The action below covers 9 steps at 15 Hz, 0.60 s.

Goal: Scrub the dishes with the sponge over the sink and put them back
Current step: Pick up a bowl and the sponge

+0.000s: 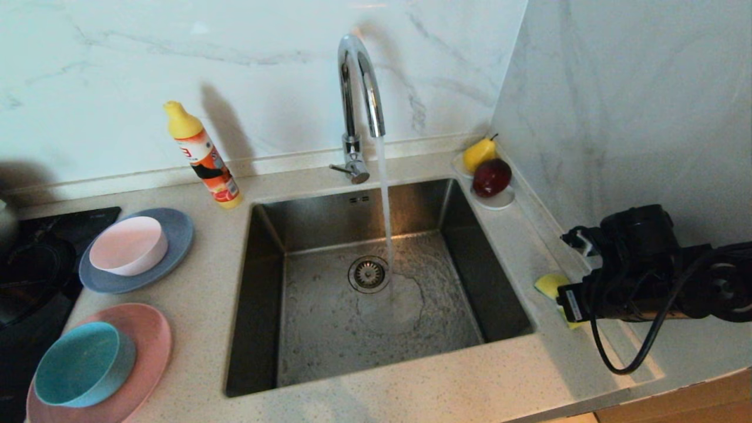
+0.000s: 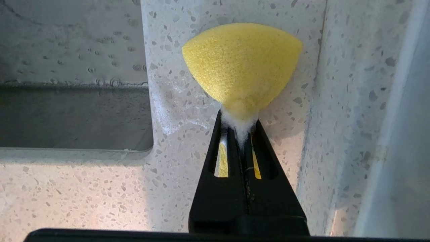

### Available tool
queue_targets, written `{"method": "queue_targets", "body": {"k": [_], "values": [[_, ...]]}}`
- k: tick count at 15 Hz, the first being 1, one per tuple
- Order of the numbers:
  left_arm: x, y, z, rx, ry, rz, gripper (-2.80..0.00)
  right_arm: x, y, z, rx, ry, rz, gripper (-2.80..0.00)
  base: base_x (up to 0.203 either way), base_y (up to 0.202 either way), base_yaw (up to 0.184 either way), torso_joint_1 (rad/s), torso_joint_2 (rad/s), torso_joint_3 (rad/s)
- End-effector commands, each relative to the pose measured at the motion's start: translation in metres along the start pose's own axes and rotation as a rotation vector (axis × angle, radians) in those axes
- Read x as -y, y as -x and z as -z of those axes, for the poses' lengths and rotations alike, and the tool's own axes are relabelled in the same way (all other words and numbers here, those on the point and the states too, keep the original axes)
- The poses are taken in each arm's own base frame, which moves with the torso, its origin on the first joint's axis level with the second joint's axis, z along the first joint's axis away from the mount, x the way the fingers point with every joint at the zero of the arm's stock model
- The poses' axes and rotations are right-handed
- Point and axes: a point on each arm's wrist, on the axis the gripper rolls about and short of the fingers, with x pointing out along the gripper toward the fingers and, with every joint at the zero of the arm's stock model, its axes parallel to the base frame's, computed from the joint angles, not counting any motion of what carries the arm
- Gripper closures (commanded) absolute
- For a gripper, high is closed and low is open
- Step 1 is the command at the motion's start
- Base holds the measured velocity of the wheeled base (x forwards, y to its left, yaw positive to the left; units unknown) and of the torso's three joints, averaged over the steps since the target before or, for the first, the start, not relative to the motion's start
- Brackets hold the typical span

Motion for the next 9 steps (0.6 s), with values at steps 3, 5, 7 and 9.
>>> {"method": "queue_targets", "body": {"k": [3, 5, 7, 9], "values": [[0.0, -0.001, 0.005, -0.019, 0.001, 0.001, 0.0, -0.005, 0.009, 0.0, 0.013, 0.011, -0.016, 0.0, 0.0, 0.0, 0.0, 0.0, 0.0, 0.0], [0.0, -0.001, 0.005, -0.019, 0.001, 0.001, 0.0, -0.008, 0.019, -0.001, 0.035, 0.016, -0.026, 0.0, 0.0, 0.0, 0.0, 0.0, 0.0, 0.0], [0.0, -0.001, 0.005, -0.019, 0.001, 0.001, 0.0, -0.014, 0.032, -0.001, 0.063, 0.033, -0.046, 0.0, 0.0, 0.0, 0.0, 0.0, 0.0, 0.0], [0.0, -0.001, 0.005, -0.019, 0.001, 0.001, 0.0, -0.022, 0.047, 0.001, 0.091, 0.056, -0.077, 0.0, 0.0, 0.0, 0.0, 0.0, 0.0, 0.0]]}}
